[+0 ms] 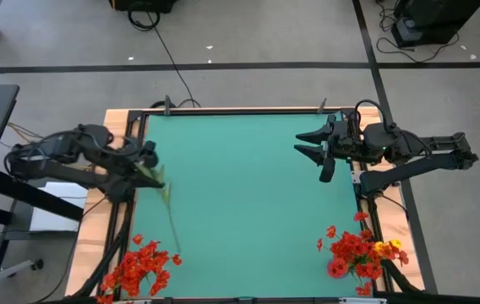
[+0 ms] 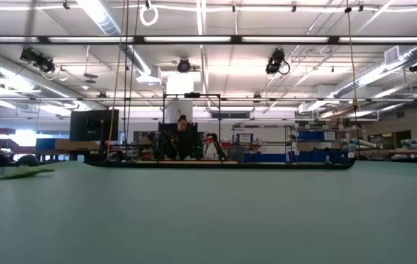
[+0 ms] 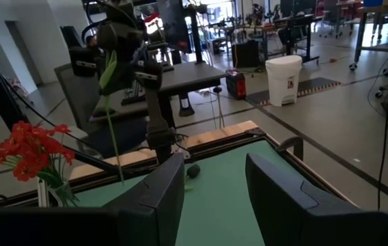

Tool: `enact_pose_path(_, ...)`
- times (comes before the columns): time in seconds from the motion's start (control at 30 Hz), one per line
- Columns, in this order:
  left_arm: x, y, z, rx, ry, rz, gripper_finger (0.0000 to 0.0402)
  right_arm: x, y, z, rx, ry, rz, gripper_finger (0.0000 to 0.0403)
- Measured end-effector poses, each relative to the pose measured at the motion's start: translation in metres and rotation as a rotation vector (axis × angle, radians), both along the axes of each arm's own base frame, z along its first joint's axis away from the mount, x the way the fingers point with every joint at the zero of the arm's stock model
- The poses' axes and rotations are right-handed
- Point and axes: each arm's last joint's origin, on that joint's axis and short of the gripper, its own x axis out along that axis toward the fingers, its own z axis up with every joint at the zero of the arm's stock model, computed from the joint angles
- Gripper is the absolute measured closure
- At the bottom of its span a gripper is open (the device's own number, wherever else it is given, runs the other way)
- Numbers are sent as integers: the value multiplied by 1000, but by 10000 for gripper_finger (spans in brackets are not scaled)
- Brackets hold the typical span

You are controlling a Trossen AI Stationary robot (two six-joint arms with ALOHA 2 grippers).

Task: Sort flowers into vase by color
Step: Put the bottom black tulip into the transparent vase

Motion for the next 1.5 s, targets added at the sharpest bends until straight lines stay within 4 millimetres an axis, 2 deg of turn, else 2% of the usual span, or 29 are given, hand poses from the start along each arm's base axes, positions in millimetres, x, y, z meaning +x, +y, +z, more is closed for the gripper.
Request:
enact_pose_path(0.17, -45, 3, -3, 44, 81, -21, 389, 0, 0, 0, 0, 0, 0, 238)
enact_pose_path(0.33, -88, 4, -8, 75, 66, -74, 389, 0, 0, 0, 0, 1, 0, 238)
enact_pose_path(0.53, -125, 2, -12, 36, -92, -212, 390, 0, 0, 0, 0, 1, 0, 238)
enact_pose_path(0.67, -141, 2, -14, 28, -191, -281, 390, 0, 0, 0, 0, 1, 0, 238)
enact_pose_path(0.77, -138, 0, -19, 2, -247, -331, 390, 0, 0, 0, 0, 0, 0, 238)
enact_pose_path(1.0, -98, -3, -29, -158, -313, -369, 390, 0, 0, 0, 0, 1, 1, 238)
enact_pose_path(1.13, -92, -5, -29, -187, -376, -409, 390, 0, 0, 0, 0, 1, 0, 238)
enact_pose_path(1.37, -86, -6, -38, -222, -317, -475, 390, 0, 0, 0, 1, 1, 1, 238)
enact_pose_path(1.5, -75, -7, -42, -249, -254, -465, 390, 0, 0, 0, 1, 1, 1, 238)
